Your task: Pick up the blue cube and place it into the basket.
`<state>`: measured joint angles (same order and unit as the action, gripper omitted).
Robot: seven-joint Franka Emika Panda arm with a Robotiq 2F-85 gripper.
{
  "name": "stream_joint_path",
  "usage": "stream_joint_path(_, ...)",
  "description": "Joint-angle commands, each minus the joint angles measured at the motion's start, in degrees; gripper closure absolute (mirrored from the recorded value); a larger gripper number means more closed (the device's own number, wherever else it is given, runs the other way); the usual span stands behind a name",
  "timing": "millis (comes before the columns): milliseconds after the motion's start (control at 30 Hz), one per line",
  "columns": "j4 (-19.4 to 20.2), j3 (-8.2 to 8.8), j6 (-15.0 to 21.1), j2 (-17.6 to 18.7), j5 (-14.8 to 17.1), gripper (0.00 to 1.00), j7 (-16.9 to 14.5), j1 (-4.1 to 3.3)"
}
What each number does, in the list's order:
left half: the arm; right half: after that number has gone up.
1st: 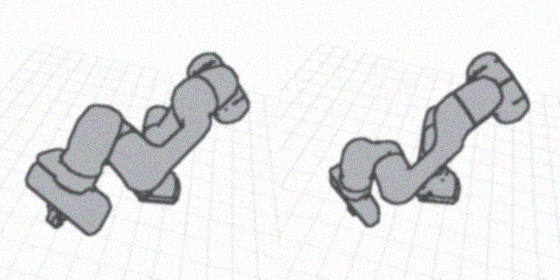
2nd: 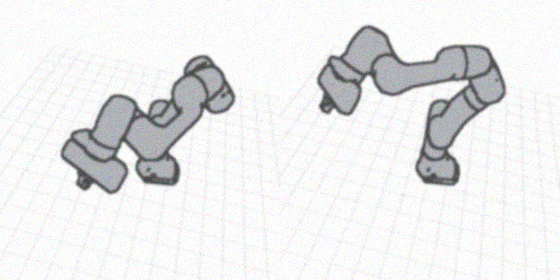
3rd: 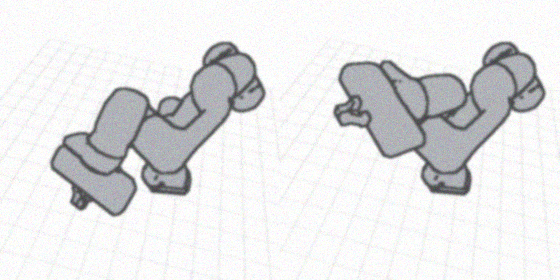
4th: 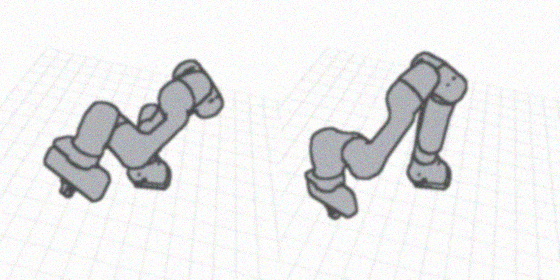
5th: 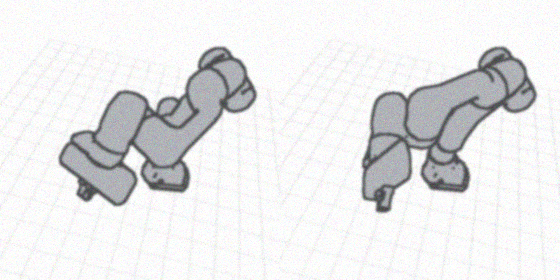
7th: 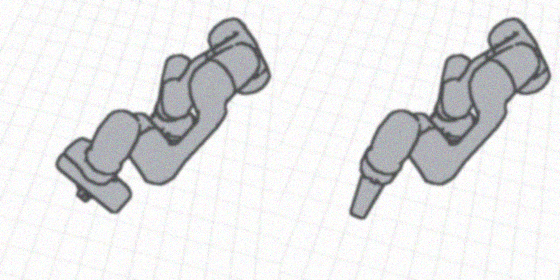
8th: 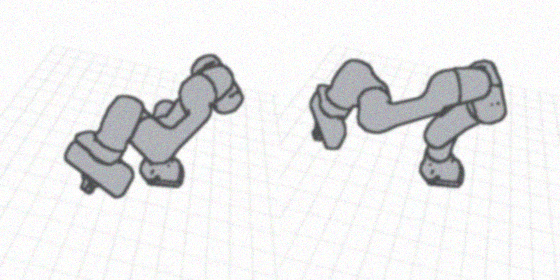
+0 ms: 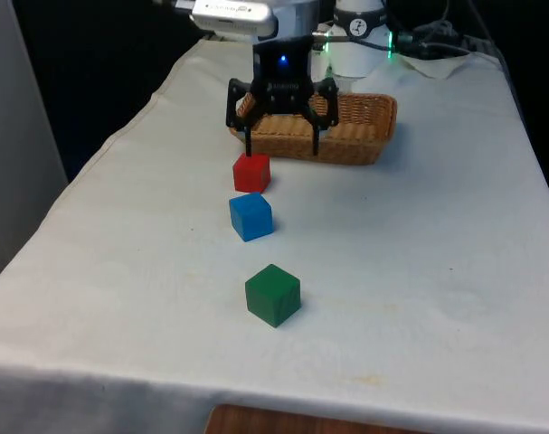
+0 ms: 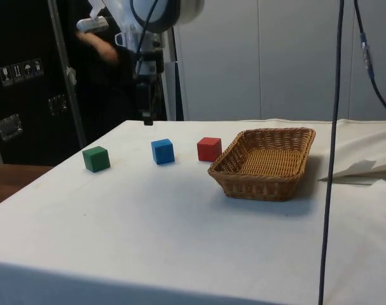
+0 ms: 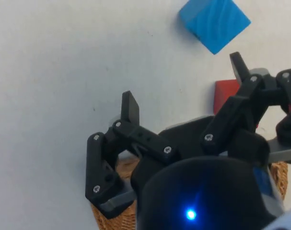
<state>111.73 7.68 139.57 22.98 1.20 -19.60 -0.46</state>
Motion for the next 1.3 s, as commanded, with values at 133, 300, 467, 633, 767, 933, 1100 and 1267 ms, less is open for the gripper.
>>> stream_joint_path(133,-0.11,0.0,1.55,1.78,1.72,0.0,-3.72,0.74)
stream_joint_path(300,-0.46,0.46,2.12,2.98,2.69,0.0,-6.13,1.03)
stream_joint_path(467,-1.43,0.92,2.52,4.35,3.21,0.0,-8.19,1.32)
stream_joint_path(633,-2.98,1.6,2.75,6.13,4.18,0.0,-10.6,1.6)
stream_joint_path(767,-4.18,2.01,2.92,7.62,5.04,0.0,-12.55,1.78)
stream_joint_path(933,-4.58,2.12,3.67,9.05,6.47,0.0,-15.3,2.12)
stream_joint_path(1100,-4.81,2.18,4.58,10.77,8.37,0.0,-18.56,2.46)
stream_joint_path(1267,-5.27,2.29,5.21,11.92,9.51,0.0,-20.63,2.69)
